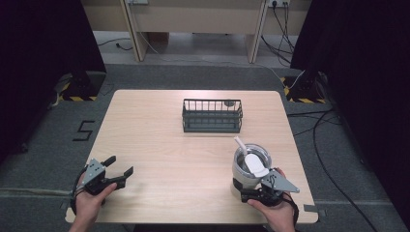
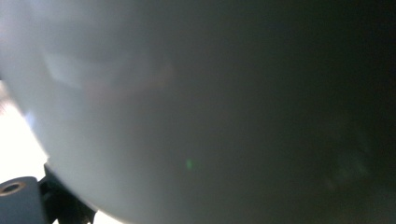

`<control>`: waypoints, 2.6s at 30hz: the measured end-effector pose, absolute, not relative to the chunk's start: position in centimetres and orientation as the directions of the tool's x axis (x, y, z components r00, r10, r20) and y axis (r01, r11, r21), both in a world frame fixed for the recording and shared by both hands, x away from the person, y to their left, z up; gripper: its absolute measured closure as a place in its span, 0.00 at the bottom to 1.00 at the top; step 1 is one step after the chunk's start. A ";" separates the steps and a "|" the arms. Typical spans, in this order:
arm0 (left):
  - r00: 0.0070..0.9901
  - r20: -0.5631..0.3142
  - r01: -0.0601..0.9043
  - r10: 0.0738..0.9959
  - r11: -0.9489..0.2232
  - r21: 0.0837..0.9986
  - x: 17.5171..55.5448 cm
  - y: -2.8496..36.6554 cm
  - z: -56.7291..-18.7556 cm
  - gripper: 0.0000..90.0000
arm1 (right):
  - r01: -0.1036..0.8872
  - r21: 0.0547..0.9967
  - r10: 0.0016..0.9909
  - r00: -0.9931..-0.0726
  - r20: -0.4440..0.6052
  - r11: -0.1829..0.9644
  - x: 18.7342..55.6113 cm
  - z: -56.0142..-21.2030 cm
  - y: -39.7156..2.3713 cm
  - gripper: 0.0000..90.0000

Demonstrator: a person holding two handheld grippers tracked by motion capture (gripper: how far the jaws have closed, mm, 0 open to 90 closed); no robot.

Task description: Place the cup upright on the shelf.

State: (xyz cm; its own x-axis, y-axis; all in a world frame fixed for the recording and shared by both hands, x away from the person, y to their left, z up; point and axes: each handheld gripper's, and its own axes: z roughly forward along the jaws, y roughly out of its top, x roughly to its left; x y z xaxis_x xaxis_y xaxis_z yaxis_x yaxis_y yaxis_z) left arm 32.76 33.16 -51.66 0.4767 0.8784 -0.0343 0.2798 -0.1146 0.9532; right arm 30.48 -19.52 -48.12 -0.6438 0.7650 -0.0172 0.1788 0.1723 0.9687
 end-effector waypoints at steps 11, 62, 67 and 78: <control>0.485 -0.032 0.278 0.874 -0.119 0.953 32.8 33.0 -51.7 0.16 | 0.152 0.977 0.777 -0.629 -0.022 0.151 30.3 -48.4 -19.4 0.11; 0.479 -0.036 0.277 0.877 -0.112 0.954 32.7 33.2 -51.7 0.16 | 0.136 0.981 0.786 -0.617 -0.026 0.139 34.8 -42.4 -19.1 0.11; 0.479 -0.036 0.274 0.877 -0.111 0.955 32.7 33.2 -51.7 0.16 | 0.134 0.981 0.790 -0.613 -0.028 0.139 35.4 -42.1 -19.0 0.11; 0.479 -0.037 0.275 0.877 -0.110 0.955 32.8 33.2 -51.7 0.16 | 0.140 0.983 0.800 -0.600 -0.010 0.117 36.9 -41.5 -18.8 0.11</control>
